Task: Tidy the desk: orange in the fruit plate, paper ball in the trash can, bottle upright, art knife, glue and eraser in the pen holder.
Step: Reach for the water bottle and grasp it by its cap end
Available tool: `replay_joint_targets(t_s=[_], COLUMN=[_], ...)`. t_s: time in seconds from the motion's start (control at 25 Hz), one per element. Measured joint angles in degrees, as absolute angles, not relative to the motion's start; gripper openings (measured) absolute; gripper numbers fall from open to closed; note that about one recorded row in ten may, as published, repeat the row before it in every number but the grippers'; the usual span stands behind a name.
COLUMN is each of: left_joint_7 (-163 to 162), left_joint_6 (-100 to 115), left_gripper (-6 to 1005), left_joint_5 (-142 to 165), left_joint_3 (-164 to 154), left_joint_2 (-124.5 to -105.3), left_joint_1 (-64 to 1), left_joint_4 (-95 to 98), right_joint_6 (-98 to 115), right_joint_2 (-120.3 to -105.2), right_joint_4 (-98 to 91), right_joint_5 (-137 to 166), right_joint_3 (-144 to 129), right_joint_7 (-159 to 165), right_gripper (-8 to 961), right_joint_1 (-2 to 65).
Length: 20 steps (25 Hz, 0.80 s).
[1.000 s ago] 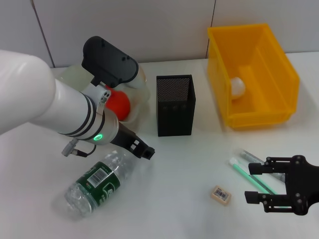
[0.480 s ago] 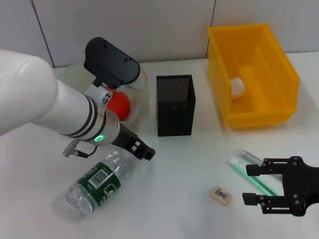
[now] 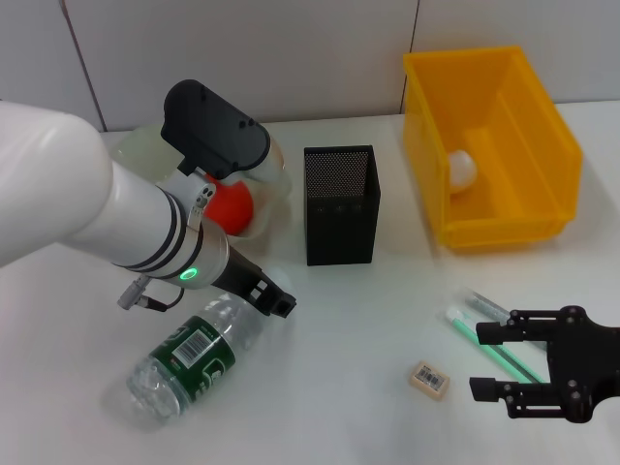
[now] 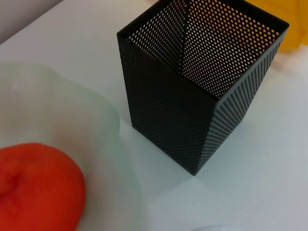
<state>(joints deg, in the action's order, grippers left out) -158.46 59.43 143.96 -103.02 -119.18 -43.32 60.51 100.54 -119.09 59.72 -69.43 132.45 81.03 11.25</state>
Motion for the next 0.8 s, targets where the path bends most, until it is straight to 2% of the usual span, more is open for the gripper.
replay_joint_targets(t_s=[0.8], left_joint_7=[-158.6], left_joint_6=[58.0], left_gripper=[583], left_joint_5=[143.9], left_joint_3=[-103.8], left_joint_2=[-119.18], left_joint_1=[-43.5], left_joint_4=[60.5], right_joint_6=[100.5], right_joint_2=[-119.09], right_joint_4=[59.6], right_joint_5=[-69.4], right_joint_3=[132.5], right_joint_7=[81.0], right_gripper=[672], right_joint_1=[11.3])
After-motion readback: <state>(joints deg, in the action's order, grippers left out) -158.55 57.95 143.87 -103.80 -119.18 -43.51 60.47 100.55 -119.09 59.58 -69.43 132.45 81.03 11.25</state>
